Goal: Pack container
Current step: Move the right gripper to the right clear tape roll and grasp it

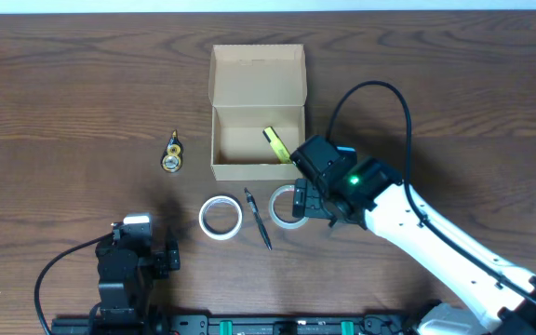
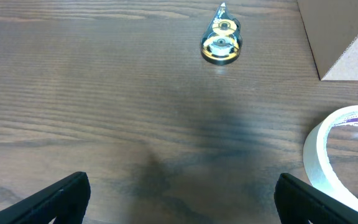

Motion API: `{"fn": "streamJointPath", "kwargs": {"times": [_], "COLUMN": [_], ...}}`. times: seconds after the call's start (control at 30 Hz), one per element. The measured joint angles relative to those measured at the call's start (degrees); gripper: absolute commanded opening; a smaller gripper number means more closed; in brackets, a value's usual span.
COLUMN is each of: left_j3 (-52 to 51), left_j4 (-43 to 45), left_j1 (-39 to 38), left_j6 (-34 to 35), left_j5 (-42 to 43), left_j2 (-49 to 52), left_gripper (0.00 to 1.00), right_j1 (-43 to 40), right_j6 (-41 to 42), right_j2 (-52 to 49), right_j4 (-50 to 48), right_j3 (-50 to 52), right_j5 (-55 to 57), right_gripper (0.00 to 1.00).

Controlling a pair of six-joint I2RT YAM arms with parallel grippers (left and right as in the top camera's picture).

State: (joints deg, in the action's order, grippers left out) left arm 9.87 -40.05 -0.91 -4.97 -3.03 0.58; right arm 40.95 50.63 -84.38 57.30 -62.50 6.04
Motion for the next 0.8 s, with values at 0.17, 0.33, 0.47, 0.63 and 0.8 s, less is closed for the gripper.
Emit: {"fn": "streamJointPath", "kwargs": {"times": [0.17,0.33,0.47,0.63,0.8], "left_j3": [0.0,0.0,0.0,0.0,0.0], "left_j4": [0.0,0.0,0.0,0.0,0.0], "left_j1": [0.0,0.0,0.0,0.0,0.0], "left_j6": [0.0,0.0,0.0,0.0,0.0], "left_j5": [0.0,0.0,0.0,0.0,0.0], "left_j2": [0.0,0.0,0.0,0.0,0.0], "left_gripper": [0.95,0.95,0.95,0.95,0.95], "right_j1": [0.0,0.0,0.0,0.0,0.0], "right_j6": [6.2,9.8,10.8,11.8,13.2], "right_j2": [0.0,-0.1,-2.2,-8.4,-12.2], "right_j4": [-7.2,-12.5,-13.7,-15.2,-17.7], "right_j3": [4.8,8.4,8.9,9.0,9.0], "right_j5": [0.2,0.2,0.2,-0.5,-1.6], "right_gripper": [0.94,0.93,0.93,0.91,0.78]}}
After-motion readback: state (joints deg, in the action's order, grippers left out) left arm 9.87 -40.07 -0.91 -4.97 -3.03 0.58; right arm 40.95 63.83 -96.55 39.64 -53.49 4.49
